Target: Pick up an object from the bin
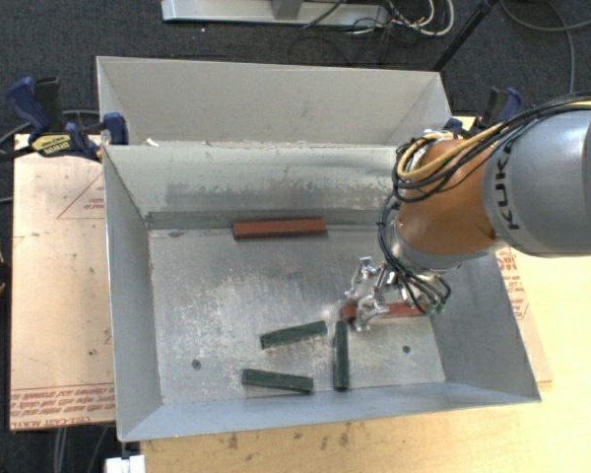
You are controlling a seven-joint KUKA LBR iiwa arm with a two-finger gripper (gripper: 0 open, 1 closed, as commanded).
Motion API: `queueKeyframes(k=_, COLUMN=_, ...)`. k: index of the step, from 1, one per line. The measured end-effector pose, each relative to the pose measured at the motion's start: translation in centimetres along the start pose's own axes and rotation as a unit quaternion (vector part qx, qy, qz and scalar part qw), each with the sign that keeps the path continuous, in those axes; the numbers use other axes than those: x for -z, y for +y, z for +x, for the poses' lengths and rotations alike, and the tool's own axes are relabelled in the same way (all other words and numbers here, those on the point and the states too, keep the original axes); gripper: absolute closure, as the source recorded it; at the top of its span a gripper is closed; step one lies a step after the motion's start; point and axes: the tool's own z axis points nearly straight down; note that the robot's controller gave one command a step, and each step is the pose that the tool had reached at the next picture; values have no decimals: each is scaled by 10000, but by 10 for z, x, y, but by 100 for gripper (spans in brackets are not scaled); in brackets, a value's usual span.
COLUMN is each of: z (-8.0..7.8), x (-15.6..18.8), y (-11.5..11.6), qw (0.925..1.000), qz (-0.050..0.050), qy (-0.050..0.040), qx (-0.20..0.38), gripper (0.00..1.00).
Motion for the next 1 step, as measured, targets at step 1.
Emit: queueKeyframes(k=1, z=-8, x=124, y=-10, qw=9996, qz=-16, qy=67, qx=-257, gripper=100)
